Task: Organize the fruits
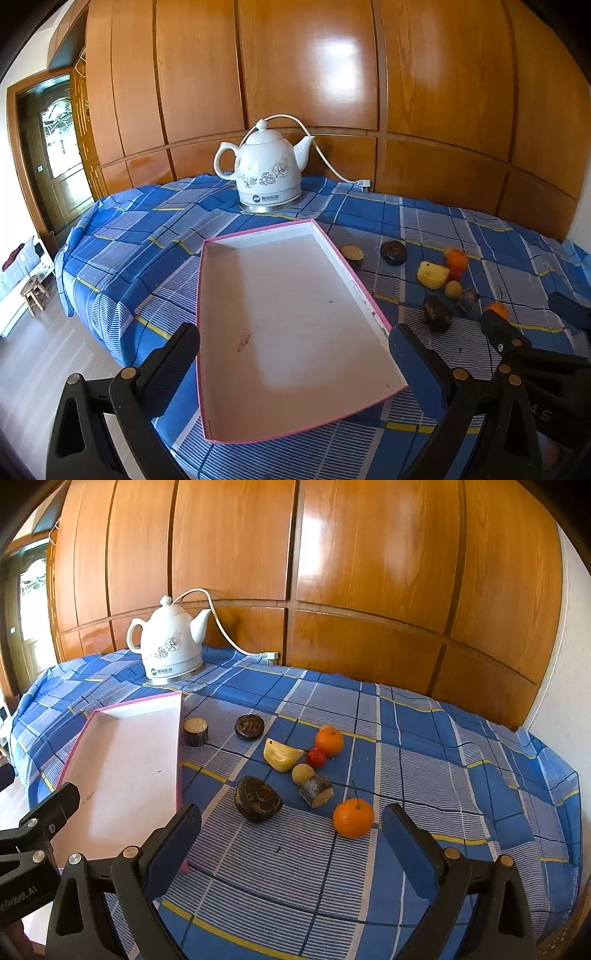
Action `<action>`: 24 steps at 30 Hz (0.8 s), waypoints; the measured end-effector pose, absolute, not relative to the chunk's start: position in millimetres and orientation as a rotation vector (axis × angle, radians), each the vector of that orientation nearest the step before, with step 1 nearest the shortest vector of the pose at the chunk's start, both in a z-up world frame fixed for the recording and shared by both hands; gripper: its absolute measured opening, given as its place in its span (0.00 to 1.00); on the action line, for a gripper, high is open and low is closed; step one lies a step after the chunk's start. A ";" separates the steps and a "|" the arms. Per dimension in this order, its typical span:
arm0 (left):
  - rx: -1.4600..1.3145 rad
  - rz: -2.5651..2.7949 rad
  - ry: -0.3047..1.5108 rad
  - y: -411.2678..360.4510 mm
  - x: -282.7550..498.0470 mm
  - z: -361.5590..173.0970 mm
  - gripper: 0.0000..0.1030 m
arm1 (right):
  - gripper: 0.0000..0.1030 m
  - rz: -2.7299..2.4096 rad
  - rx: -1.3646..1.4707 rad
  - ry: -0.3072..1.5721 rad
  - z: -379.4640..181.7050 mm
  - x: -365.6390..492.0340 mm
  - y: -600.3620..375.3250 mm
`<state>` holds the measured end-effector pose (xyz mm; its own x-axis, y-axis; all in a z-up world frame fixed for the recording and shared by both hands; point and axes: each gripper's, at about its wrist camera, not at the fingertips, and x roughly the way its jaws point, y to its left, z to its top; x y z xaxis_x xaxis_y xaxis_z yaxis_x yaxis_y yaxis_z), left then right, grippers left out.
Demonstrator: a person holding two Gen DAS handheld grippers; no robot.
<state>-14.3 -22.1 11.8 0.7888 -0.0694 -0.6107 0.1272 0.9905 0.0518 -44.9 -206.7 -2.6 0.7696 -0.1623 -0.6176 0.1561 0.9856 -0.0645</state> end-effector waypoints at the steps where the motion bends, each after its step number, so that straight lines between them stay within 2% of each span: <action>1: 0.090 -0.107 0.655 -21.7 -14.3 11.7 1.00 | 0.97 -0.173 -0.009 0.671 -2.4 -44.9 -206.5; 20: 0.042 -0.206 0.687 -24.8 -9.4 9.5 1.00 | 0.97 -0.169 -0.009 0.661 3.3 -41.7 -214.6; 24: -0.005 -0.324 0.782 -30.2 2.6 4.9 1.00 | 0.97 -0.154 0.004 0.676 8.5 -33.0 -229.9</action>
